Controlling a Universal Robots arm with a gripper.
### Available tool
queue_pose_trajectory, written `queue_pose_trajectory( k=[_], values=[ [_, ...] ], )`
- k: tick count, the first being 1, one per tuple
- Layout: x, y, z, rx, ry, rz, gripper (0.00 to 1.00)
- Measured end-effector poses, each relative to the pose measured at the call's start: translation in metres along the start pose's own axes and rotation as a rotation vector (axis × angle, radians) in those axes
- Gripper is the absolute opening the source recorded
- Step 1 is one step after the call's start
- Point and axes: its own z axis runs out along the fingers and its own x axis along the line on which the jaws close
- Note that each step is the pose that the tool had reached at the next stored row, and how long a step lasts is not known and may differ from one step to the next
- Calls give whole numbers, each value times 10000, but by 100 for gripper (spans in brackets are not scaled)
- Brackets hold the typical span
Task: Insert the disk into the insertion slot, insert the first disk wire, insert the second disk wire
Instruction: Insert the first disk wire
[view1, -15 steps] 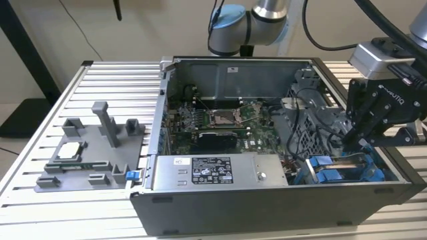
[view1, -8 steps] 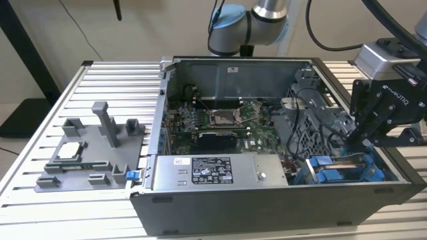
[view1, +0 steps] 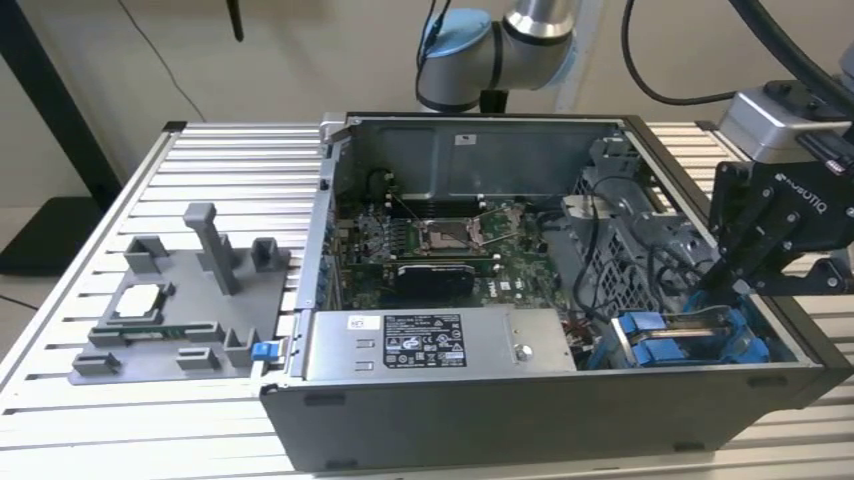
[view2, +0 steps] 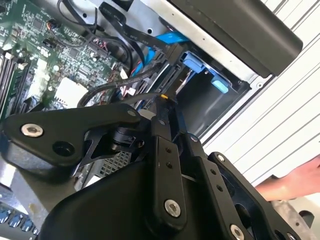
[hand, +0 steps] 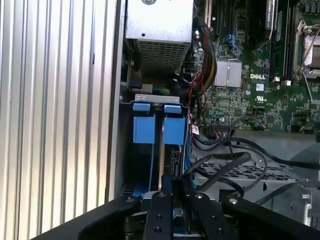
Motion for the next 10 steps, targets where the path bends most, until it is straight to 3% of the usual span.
queue_pose_trajectory(
  k=[5, 10],
  values=[
    [2, -8, 25, 4, -52, 240, 0],
    [2, -10, 35, 16, -311, 449, 0]
  ],
)
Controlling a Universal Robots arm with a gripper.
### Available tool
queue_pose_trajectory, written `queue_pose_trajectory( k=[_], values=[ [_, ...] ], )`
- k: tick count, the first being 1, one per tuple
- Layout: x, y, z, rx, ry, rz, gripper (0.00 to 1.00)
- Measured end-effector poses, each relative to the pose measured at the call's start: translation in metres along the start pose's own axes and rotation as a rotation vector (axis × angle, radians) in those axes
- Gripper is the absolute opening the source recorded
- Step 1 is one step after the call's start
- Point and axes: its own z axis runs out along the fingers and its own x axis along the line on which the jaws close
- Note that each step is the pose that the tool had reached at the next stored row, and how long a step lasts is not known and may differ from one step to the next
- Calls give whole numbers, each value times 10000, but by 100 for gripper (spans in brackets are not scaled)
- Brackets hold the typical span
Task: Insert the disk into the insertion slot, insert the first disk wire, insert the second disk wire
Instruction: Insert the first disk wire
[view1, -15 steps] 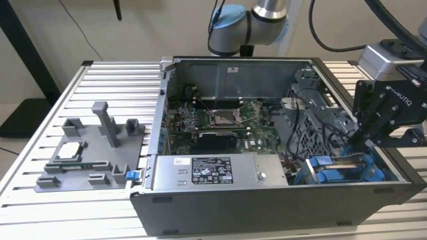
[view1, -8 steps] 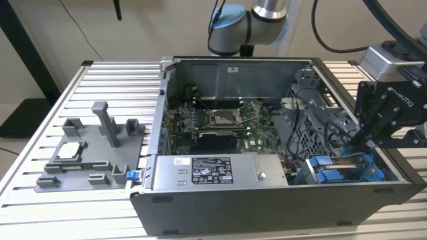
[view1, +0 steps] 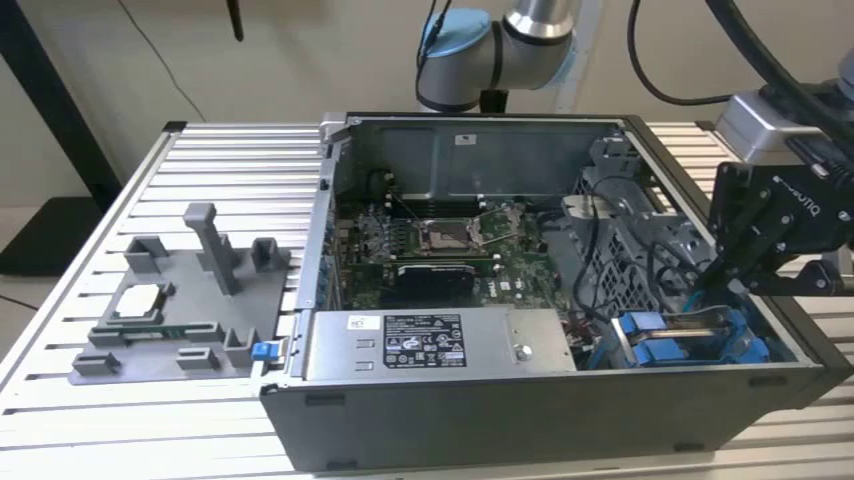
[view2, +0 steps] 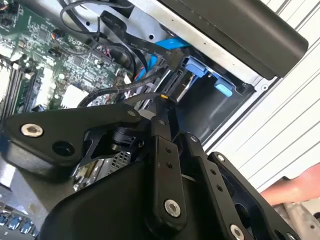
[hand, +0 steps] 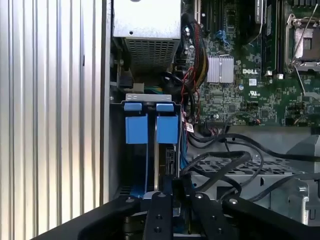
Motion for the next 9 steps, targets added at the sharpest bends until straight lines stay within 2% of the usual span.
queue_pose_trajectory(
  k=[9],
  values=[
    [29, -133, 35, -17, -35, 33, 0]
  ],
)
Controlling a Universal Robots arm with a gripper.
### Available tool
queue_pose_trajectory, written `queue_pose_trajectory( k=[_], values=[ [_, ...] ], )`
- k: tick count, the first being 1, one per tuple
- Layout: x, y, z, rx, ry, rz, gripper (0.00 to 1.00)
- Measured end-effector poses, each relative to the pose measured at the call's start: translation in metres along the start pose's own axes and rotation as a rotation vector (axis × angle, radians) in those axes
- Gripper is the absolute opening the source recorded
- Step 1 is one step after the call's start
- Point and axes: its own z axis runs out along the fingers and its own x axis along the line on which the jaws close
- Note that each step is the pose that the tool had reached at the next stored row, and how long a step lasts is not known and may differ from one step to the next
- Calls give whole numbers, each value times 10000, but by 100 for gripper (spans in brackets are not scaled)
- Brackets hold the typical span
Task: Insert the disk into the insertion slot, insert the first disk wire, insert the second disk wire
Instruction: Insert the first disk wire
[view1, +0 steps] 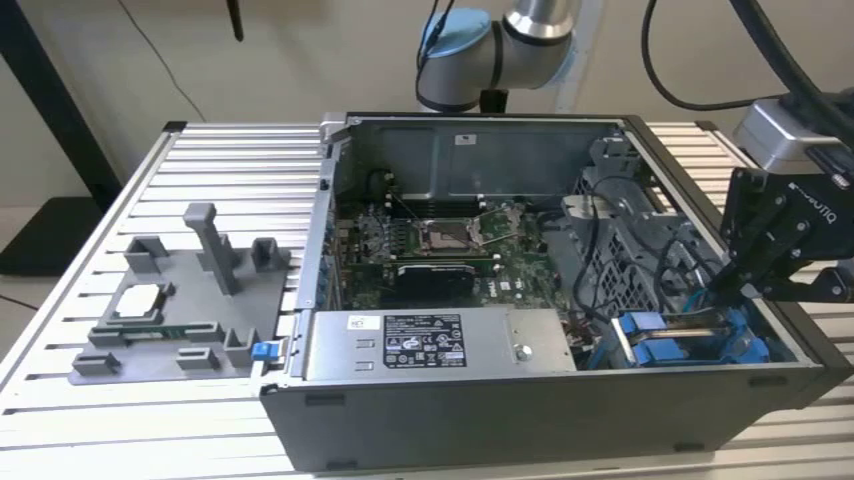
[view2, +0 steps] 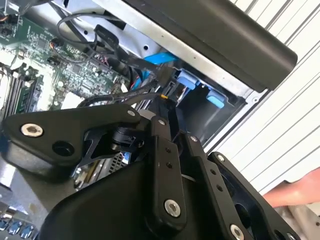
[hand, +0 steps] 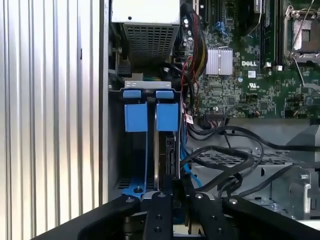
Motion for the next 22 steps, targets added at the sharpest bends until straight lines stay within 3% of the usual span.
queue_pose_trajectory(
  k=[13, 22],
  values=[
    [2, 5, 10, -1, 2, 2, 0],
    [8, 26, 76, 7, -4, 119, 0]
  ],
)
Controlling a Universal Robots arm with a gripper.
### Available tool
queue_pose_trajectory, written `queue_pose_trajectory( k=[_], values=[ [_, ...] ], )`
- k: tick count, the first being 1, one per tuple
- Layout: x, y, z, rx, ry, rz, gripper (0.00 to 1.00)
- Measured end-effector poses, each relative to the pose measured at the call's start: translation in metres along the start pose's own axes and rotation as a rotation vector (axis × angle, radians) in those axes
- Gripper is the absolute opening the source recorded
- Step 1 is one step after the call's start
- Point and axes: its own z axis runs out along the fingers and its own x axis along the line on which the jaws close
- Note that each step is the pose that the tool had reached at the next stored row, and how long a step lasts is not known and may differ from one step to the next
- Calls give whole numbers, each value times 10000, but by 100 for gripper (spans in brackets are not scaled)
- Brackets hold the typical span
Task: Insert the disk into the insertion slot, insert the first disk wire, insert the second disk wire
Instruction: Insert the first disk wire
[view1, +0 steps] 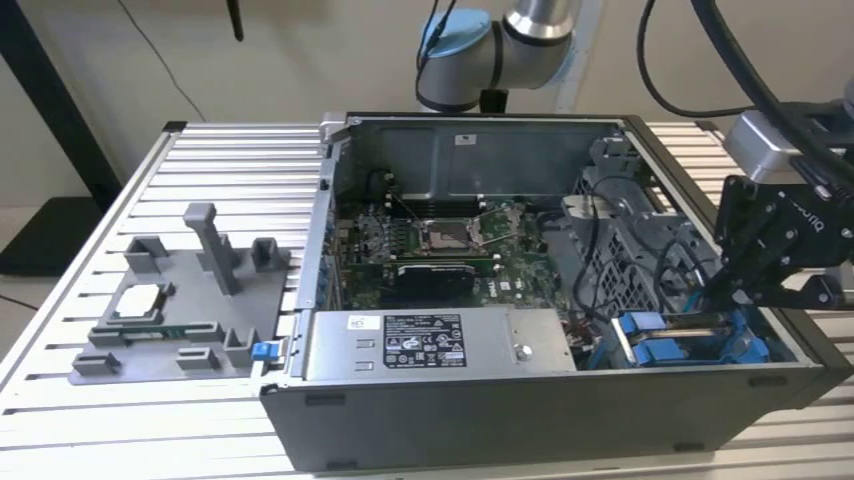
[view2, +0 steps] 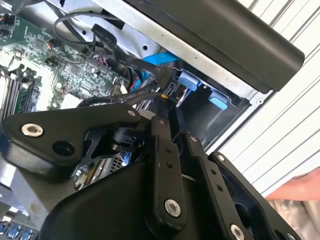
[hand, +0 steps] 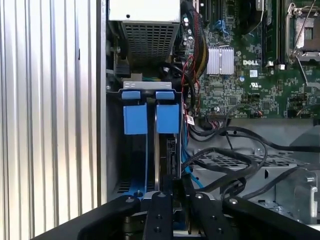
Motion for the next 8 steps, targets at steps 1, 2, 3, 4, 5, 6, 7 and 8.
queue_pose_trajectory(
  k=[1, 2, 3, 4, 5, 6, 7, 8],
  values=[
    [1, 4, 6, 2, 0, 25, 0],
    [1, 10, 13, 5, -2, 57, 0],
    [2, 17, 20, 7, -5, 91, 0],
    [2, 24, 28, 9, -8, 127, 0],
    [2, 28, 33, 10, -10, 149, 0],
    [1, 28, 38, 11, -11, 154, 0],
    [1, 28, 42, 11, -10, 159, 0],
    [0, 28, 46, 12, -11, 164, 0]
  ],
)
